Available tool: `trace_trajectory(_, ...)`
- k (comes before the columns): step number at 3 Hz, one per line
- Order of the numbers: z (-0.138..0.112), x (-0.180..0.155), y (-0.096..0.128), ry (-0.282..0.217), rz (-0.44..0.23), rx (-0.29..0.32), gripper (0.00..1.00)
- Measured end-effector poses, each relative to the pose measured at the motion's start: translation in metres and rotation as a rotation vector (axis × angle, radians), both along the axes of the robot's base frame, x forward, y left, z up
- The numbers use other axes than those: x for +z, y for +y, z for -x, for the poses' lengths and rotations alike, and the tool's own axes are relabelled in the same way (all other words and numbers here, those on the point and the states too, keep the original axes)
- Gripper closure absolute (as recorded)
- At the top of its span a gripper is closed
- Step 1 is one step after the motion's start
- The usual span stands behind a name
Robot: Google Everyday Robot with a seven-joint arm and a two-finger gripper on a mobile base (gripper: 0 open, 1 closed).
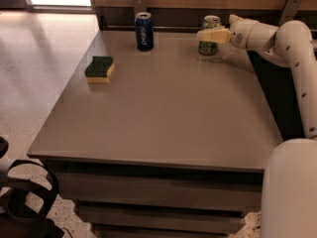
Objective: Move green can near sponge
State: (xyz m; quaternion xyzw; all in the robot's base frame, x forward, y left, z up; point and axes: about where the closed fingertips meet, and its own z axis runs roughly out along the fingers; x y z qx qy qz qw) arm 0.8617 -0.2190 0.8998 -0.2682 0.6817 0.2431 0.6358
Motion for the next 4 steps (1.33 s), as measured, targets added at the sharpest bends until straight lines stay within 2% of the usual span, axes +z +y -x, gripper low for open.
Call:
trace_trajectory(1, -0.001, -0.001, 0.004, 0.001, -0.004, 0.005, 0.18)
trace_trajectory(4, -0.003, -0.004, 0.015, 0.006, -0.006, 0.02, 0.88)
